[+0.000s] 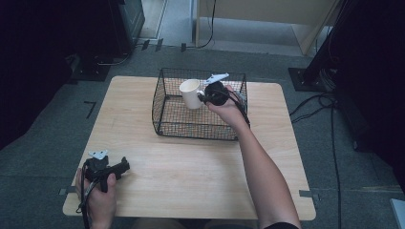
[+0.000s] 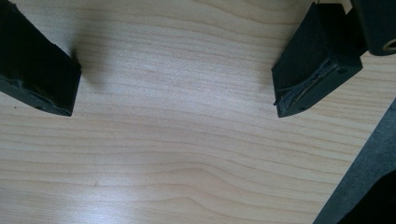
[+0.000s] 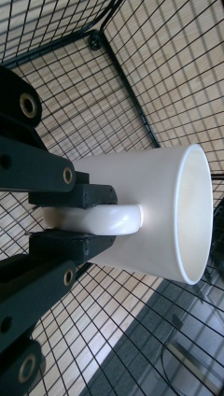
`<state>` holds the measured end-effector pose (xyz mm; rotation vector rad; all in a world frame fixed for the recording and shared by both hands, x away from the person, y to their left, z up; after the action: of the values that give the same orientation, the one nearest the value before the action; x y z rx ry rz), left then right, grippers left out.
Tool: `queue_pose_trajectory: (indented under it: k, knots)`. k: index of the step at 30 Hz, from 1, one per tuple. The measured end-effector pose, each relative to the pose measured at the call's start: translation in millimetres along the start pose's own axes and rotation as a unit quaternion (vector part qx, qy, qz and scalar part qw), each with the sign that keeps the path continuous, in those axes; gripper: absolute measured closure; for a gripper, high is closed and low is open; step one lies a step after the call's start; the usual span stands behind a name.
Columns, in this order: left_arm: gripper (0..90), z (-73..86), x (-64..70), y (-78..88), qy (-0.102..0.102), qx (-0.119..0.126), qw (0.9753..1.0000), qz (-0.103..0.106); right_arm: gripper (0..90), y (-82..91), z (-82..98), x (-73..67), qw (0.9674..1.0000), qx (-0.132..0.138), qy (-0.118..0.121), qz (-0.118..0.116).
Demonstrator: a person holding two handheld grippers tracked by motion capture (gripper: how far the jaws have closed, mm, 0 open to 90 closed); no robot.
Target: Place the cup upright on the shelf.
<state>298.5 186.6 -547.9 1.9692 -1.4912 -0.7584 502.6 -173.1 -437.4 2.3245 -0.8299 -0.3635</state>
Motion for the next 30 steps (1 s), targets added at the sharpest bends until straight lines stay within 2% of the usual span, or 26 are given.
queue_pose_trajectory:
  k: [4,11,16,22,28,30]
  knots:
    - [1.2,0.0,0.2,-0.1,0.002,0.001,1.0000,0.000,80.5,-7.4,0.7,3.0,0.9999,-0.012,-0.002,-0.004]
    - [1.3,0.0,0.2,-0.1,0.002,0.001,1.0000,0.000,80.5,-16.2,3.9,5.2,0.9995,-0.027,0.013,-0.009]
    - [1.3,0.0,0.4,0.0,-0.001,0.000,1.0000,0.002,80.5,-18.6,8.5,7.9,0.9992,-0.039,0.010,-0.004]
    - [1.3,0.0,0.4,0.1,-0.001,0.000,1.0000,0.002,80.4,-19.0,11.8,9.4,0.9989,-0.045,0.006,-0.011]
    - [1.2,0.0,0.4,0.1,-0.001,0.000,1.0000,0.002,80.2,-20.3,18.8,14.4,0.9972,-0.075,-0.001,0.000]
    - [1.3,0.0,0.4,0.0,-0.001,0.000,1.0000,0.002,80.2,-20.4,20.9,14.8,0.9969,-0.079,0.000,-0.004]
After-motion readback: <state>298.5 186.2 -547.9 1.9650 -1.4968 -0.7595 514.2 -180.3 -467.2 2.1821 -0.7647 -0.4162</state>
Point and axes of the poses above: each handheld gripper's, and its own axes: y roughly backward along the jaws, z roughly out of its underside, x roughly to its right, the point moved 4 cm from there along -y, roughly forward along the jaws, and after that the axes turned 8 degrees about -z, right-handed, at the moved point
